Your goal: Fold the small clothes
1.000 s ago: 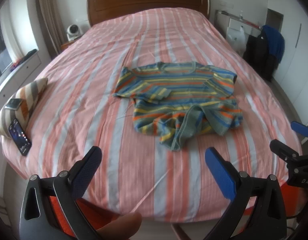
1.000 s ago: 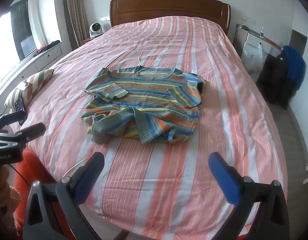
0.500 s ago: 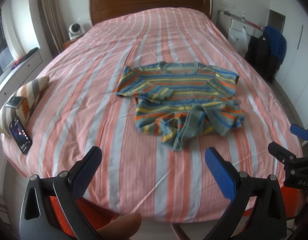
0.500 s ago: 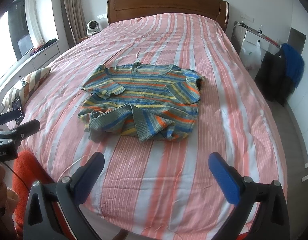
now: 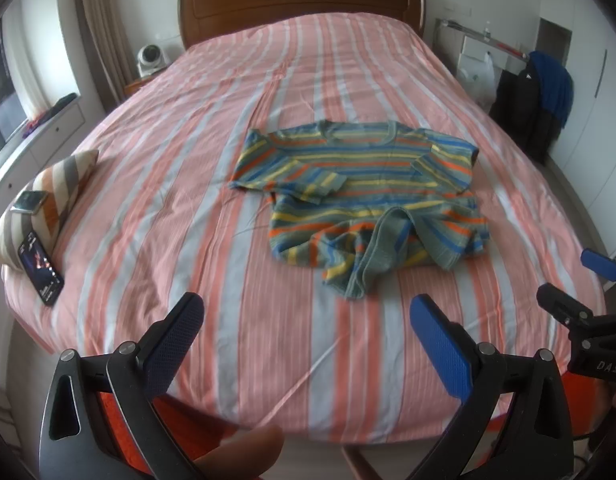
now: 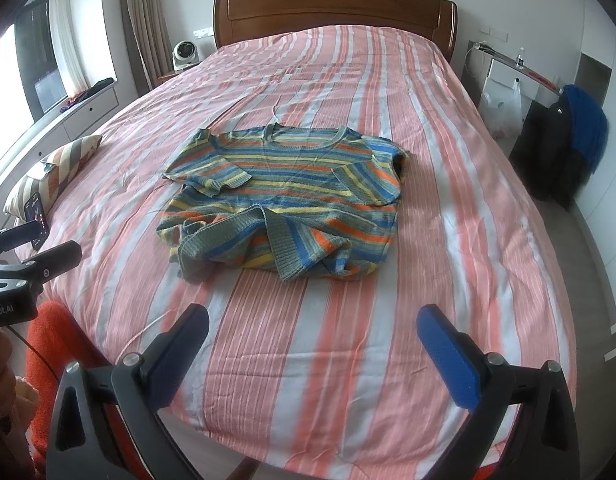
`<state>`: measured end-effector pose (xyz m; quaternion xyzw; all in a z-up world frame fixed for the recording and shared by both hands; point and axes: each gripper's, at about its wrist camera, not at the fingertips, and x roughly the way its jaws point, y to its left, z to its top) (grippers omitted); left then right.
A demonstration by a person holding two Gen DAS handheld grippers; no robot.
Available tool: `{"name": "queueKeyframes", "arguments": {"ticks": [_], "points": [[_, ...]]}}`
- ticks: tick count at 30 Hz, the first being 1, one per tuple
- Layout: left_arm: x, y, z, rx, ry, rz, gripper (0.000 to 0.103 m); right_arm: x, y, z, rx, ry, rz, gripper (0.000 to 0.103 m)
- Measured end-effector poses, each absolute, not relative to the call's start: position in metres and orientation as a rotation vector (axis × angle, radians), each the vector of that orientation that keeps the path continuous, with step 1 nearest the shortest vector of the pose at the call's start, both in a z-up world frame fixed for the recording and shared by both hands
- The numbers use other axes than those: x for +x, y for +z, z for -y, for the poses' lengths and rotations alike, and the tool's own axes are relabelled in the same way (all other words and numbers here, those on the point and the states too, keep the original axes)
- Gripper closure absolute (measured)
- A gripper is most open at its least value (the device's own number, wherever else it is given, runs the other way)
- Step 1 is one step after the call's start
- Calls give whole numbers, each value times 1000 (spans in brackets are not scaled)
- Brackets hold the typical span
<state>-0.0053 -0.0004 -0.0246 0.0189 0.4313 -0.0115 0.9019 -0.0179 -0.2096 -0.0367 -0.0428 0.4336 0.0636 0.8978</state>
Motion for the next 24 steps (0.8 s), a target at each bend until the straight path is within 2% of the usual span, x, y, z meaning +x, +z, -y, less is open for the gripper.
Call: {"name": "queueKeyframes", "arguments": {"ticks": [24], "points": [[-7, -31, 2, 36, -22, -913, 0, -19, -42, 214, -75, 112, -911, 0]]}}
